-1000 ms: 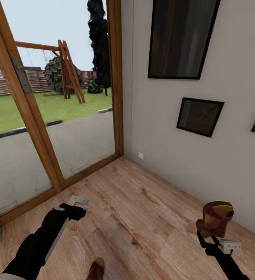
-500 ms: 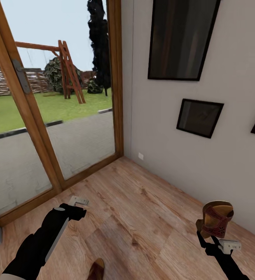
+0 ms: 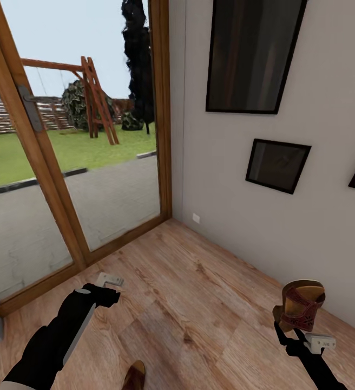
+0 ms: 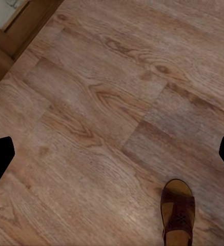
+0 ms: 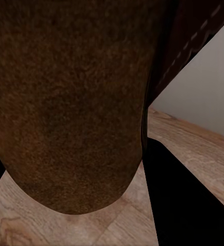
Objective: Pick up the two gym shoes and the two sandals from the corridor floor and place them onto the hallstand (shoe rack) in the corridor, making sure they are on the rack and not on the floor. Arrange them so the two gym shoes are next to each other and the two sandals are next to each other.
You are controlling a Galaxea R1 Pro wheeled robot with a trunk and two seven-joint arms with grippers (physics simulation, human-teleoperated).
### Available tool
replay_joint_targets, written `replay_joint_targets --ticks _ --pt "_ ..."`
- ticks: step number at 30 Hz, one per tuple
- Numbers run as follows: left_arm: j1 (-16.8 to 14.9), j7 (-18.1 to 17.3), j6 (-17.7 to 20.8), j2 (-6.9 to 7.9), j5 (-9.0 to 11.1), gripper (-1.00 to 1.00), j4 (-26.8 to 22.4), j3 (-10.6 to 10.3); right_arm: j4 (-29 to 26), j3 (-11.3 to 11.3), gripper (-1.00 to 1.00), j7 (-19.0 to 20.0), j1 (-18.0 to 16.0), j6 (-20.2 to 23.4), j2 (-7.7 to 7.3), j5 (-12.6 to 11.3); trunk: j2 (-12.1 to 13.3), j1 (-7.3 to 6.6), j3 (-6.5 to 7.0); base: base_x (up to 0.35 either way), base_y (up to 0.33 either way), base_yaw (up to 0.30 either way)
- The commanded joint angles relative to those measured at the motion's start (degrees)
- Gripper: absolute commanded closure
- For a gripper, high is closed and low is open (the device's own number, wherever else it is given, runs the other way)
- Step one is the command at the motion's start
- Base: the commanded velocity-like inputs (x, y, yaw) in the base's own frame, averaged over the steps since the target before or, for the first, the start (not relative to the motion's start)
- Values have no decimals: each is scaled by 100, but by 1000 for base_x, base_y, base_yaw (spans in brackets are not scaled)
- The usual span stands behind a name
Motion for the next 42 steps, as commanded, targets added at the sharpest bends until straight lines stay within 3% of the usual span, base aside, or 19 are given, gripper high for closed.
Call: replay_joint_targets --ticks 1,17,28,42 --pt "0 0 0 0 0 -100 0 0 0 1 100 11 -1 6 0 -13 0 0 0 0 0 0" --pt "0 0 1 0 7 -100 1 1 0 1 100 11 1 6 -1 -13 0 0 0 0 0 0" --pt "0 0 0 0 9 -100 2 1 -4 1 100 20 0 6 0 -13 -441 242 -209 0 0 10" --pt "0 0 -1 0 9 -100 2 10 -9 1 100 37 -1 13 -1 -13 -1003 549 -555 0 0 151"
